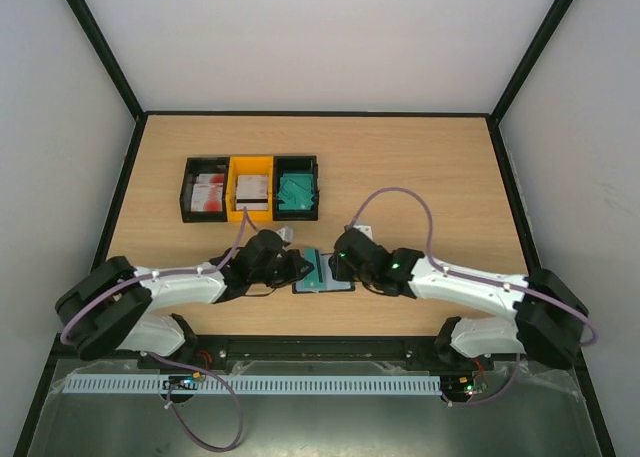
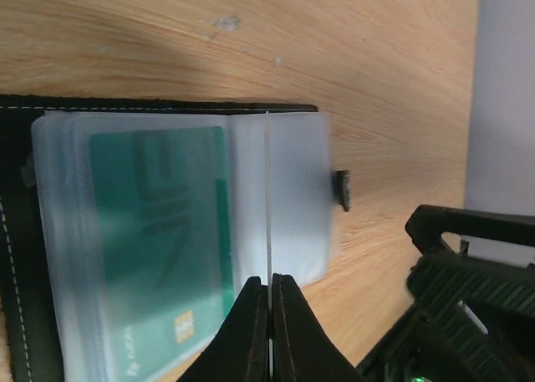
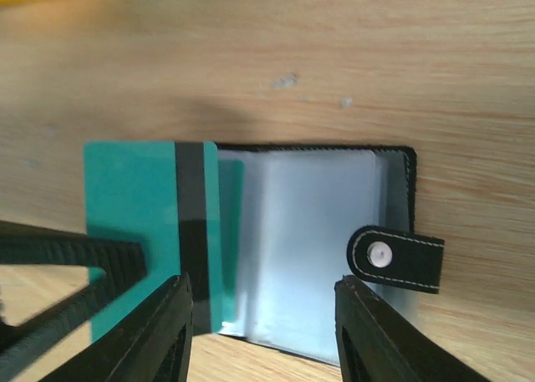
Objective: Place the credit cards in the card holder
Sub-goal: Insert the credit card into the card holder.
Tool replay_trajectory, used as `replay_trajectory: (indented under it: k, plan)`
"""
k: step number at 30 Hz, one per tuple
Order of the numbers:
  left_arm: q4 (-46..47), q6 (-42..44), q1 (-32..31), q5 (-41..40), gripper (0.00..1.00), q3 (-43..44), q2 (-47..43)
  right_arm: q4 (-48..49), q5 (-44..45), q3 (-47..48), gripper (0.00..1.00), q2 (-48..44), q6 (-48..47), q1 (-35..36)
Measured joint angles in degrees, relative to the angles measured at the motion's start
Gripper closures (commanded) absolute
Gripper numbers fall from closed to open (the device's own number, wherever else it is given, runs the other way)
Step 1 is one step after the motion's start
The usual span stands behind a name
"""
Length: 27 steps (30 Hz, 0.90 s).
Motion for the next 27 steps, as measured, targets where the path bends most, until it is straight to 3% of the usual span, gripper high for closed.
replay_trajectory:
  k: [8,16,27]
  plan:
    - [5.1,0.9,0.0,1.4,0.98,0.0,7.3,-7.8,8.4,3.0,0.55,9.9,0.7,4.3]
    - [10.2,1.0,0.0,2.4,0.98,-0.2,10.9,-8.6,9.4,2.7,0.56,13.0,1.0,4.3]
    - [14.6,-1.9,0.0,1.5,0.97,-3.1,11.6,-6.0,8.8,0.5,0.69,15.1,3.8,4.4]
